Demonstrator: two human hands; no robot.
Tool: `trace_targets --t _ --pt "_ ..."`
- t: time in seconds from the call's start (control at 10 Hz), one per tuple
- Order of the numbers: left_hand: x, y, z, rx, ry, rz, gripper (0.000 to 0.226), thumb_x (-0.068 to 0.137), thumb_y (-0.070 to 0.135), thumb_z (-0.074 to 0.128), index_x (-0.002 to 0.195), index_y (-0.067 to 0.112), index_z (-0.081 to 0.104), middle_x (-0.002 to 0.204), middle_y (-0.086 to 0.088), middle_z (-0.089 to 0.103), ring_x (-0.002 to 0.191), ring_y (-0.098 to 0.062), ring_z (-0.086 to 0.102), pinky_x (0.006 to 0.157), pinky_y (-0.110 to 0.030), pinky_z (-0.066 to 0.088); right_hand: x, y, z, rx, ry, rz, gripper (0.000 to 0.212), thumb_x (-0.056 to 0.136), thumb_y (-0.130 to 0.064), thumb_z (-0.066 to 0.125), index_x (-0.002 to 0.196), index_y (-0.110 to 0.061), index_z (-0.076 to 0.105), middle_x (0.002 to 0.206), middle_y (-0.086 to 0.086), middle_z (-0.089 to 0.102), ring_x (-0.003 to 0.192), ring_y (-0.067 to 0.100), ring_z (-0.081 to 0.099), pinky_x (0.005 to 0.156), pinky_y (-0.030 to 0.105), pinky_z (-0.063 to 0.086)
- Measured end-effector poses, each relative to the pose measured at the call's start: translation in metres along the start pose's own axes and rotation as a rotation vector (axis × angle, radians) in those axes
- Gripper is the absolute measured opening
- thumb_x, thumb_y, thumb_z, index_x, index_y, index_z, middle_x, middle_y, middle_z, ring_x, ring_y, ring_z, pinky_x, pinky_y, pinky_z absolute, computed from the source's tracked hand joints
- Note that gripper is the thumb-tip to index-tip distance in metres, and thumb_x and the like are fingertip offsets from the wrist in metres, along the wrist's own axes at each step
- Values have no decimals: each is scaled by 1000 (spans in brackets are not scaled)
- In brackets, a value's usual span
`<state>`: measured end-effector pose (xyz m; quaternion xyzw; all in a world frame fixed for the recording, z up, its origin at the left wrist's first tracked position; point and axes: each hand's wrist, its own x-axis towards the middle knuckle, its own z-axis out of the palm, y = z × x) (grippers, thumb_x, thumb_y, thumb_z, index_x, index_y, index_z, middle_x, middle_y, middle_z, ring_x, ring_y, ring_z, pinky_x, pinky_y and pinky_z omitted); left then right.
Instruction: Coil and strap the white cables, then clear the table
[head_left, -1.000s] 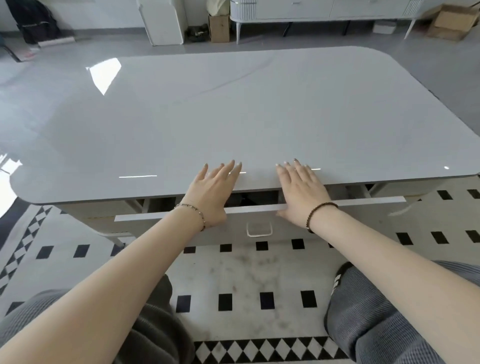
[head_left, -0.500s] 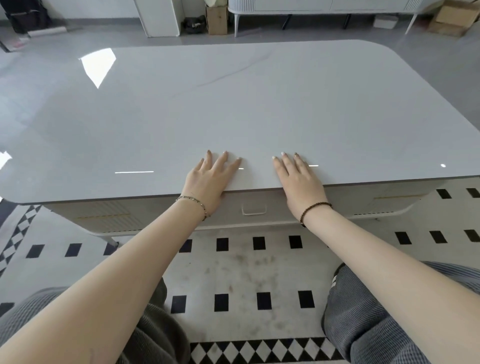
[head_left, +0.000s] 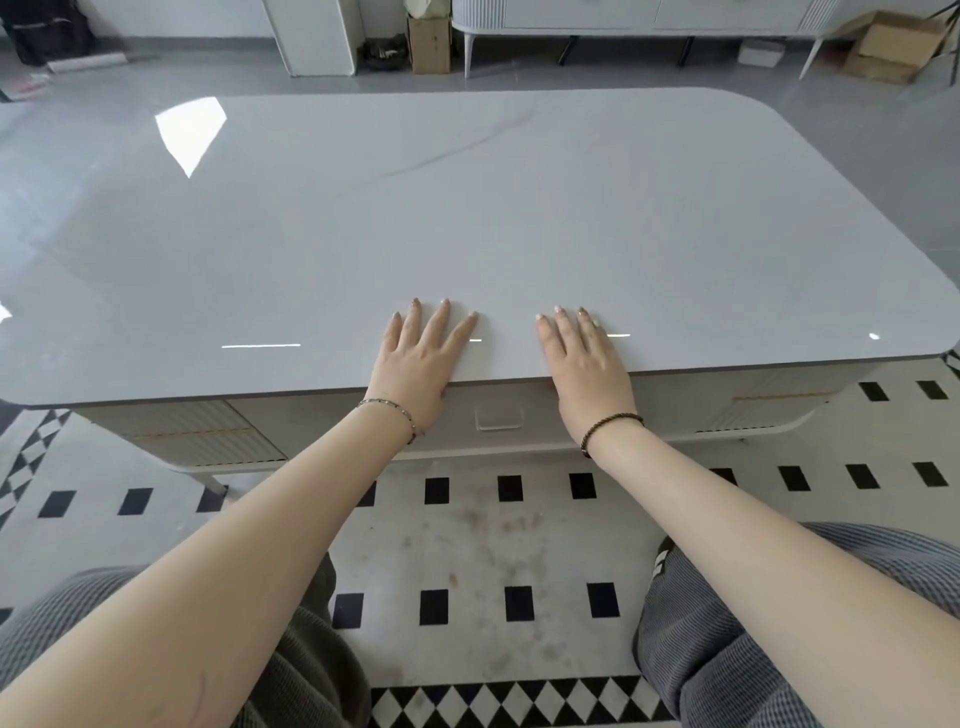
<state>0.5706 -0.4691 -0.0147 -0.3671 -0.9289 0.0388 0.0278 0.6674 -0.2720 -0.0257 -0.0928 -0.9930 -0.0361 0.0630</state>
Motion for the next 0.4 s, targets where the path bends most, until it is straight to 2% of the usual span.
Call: trace_targets --t 0.1,0.2,0.3,0.4 --pt "0 1 -2 -22 -8 -19 99 86 16 63 158 28 -3 166 -8 4 151 -42 3 123 -51 8 -1 -2 -4 -7 -46 9 79 88 6 50 157 -9 13 163 16 14 150 39 12 124 44 11" --pt "-7 7 -10 -29 -64 -17 100 83 20 63 158 25 -2 165 -10 4 150 -40 8 122 -50 11 -7 -2 -15 -23 -164 -9 85 90 -1 49 157 -9 -3 165 15 -2 152 35 -1 124 42 4" --pt "-29 15 -38 -77 -110 12 83 85 27 60 155 26 16 158 -4 22 136 -33 30 108 -37 34 -25 -5 -46 123 -305 -66 79 95 -13 52 158 -15 5 165 10 2 153 29 2 124 40 9" --pt "-61 20 -64 -305 -211 2 62 93 37 54 150 34 32 151 9 37 131 -21 41 92 -35 46 -55 -7 -86 381 -365 -75 62 98 -27 53 154 -27 26 160 -5 26 146 18 29 114 37 34"
